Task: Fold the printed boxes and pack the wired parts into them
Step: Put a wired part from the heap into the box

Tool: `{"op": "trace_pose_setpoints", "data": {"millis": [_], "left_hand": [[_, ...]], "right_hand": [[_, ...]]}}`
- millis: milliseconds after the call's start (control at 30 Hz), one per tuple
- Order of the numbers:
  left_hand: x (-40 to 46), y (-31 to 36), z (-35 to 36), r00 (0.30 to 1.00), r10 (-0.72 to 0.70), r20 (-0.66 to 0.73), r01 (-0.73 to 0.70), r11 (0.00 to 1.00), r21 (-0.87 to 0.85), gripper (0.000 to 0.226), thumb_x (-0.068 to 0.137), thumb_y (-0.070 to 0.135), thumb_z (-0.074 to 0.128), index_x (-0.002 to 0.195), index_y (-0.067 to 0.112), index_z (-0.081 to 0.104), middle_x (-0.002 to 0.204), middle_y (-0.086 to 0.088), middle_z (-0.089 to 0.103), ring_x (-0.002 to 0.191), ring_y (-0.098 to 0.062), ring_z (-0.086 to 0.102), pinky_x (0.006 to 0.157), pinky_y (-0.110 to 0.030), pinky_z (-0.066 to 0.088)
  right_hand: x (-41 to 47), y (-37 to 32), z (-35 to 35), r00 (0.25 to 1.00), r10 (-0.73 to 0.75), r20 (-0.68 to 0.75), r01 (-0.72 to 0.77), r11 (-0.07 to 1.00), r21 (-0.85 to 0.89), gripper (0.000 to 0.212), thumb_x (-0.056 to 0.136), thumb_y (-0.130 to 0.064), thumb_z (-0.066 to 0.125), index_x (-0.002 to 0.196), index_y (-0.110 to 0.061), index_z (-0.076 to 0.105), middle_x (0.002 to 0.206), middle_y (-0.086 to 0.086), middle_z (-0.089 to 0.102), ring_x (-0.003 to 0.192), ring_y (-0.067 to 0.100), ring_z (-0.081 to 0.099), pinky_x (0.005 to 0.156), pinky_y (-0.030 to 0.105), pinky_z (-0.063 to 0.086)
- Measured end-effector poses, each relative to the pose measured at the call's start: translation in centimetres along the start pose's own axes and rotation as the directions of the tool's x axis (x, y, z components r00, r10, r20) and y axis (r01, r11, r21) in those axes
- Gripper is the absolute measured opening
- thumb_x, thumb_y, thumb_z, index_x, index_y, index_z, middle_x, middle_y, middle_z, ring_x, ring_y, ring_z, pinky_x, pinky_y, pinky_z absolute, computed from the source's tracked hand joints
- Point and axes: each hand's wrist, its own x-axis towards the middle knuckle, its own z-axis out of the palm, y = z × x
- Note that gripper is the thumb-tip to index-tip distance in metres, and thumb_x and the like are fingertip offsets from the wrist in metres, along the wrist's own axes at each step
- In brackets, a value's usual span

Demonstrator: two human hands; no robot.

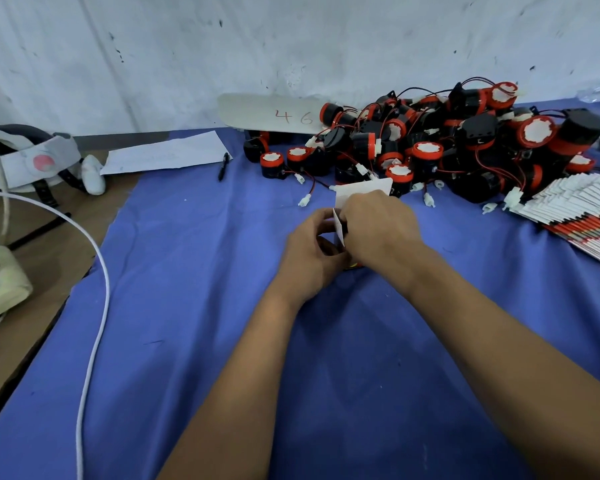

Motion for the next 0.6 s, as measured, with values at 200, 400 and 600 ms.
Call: {"op": "trace_pose_setpoints", "data": {"millis": [200,400,600], "left_hand": [[-0.2,-0.4,-0.3,0.997,0.063,-0.052,-0.061,0.998,0.031,0.077,0.079,0.004,0.085,0.127,0.032,0.033,0.105,0.01,0.074,0.063,-0.028,0.065,0.065,-0.034,0.058],[-0.1,-0.6,-0.4,0.991,0.129,-0.031,-0.125,0.985,0.123,0.053,0.082,0.008,0.084,0.122,0.029,0.056,0.118,0.01,0.072,0.064,-0.027,0.064,0.07,-0.035,0.058],[0.1,-0.6,0.1,0.984,0.177,0.01,-0.176,0.962,0.208,0.046,0.09,0.005,0.075,0.133,0.022,0.071,0.128,0.01,0.071,0.079,-0.01,0.064,0.084,-0.032,0.057]], "right_hand": [[-1.4,2.3,-0.8,0.971,-0.168,-0.17,0.212,0.936,0.283,0.016,0.091,-0.014,0.058,0.083,-0.018,0.072,0.073,-0.001,0.059,0.069,0.02,0.056,0.057,0.036,0.046],[-3.4,6.9,2.0,0.888,0.316,-0.335,-0.028,0.764,0.644,0.013,0.099,-0.032,0.061,0.106,-0.025,0.071,0.088,-0.014,0.063,0.077,0.007,0.058,0.067,0.019,0.044],[-3.2,7.0,3.6,0.971,0.223,-0.084,-0.017,0.42,0.908,0.02,0.093,-0.033,0.074,0.112,-0.028,0.074,0.105,-0.009,0.071,0.069,0.021,0.064,0.053,0.028,0.05]]}}
